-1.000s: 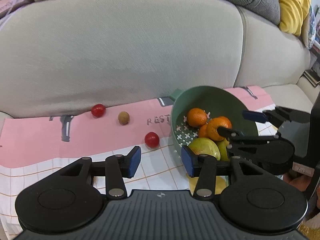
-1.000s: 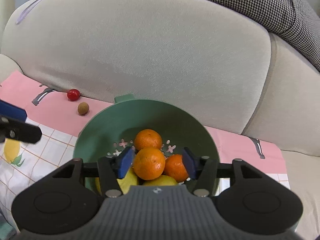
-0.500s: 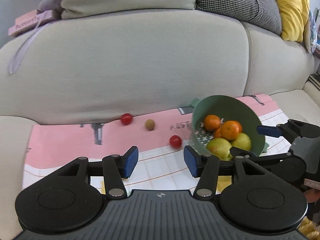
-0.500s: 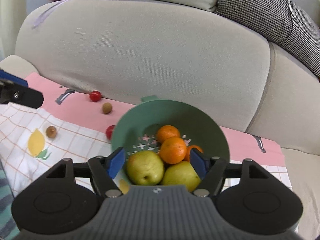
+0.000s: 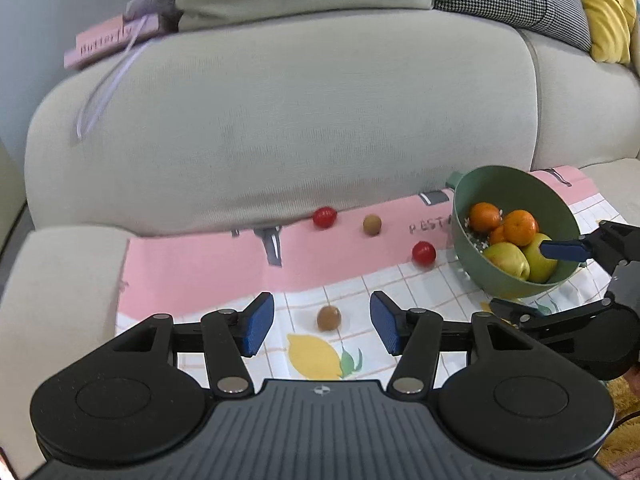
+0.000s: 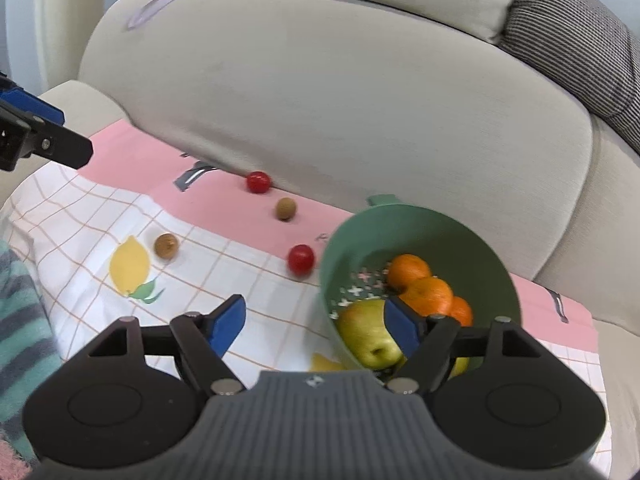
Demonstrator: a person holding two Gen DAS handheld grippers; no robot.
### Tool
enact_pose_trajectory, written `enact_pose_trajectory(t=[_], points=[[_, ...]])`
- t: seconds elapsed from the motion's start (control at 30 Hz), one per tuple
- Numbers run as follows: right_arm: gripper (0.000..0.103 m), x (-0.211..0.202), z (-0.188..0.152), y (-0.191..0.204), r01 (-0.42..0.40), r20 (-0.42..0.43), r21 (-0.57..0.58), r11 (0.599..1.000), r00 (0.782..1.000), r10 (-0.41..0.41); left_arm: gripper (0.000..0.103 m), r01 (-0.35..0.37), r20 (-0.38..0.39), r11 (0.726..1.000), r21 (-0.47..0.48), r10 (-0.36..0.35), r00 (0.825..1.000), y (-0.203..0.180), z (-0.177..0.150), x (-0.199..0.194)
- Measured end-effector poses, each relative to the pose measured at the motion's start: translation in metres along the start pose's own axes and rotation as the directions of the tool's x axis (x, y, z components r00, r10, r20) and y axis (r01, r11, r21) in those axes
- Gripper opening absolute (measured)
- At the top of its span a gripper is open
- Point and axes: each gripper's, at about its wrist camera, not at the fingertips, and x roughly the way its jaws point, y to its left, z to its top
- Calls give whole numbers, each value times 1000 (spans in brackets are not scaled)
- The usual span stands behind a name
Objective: Organize fruits
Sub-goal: 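Grasp a small brown fruit with the left gripper while the right gripper grasps a cherry tomato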
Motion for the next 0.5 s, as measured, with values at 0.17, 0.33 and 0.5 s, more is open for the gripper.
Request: enact_pose_trajectory(t=[0.17,0.33,0.5], points=[[74,9,-3,11,-8,-17,-22,1000,1000,8,65,39,-30,999,-14,-40,999,0,-9,15],[74,19,-5,13,-12,-23,-11,1000,1000,12,65,72,-58,997,-17,-73,996,-1,-11,32],[73,29,-5,16,-10,-4,-12,1000,1000,10,65,96,-93,995,-26,-98,991,1,-13,49]])
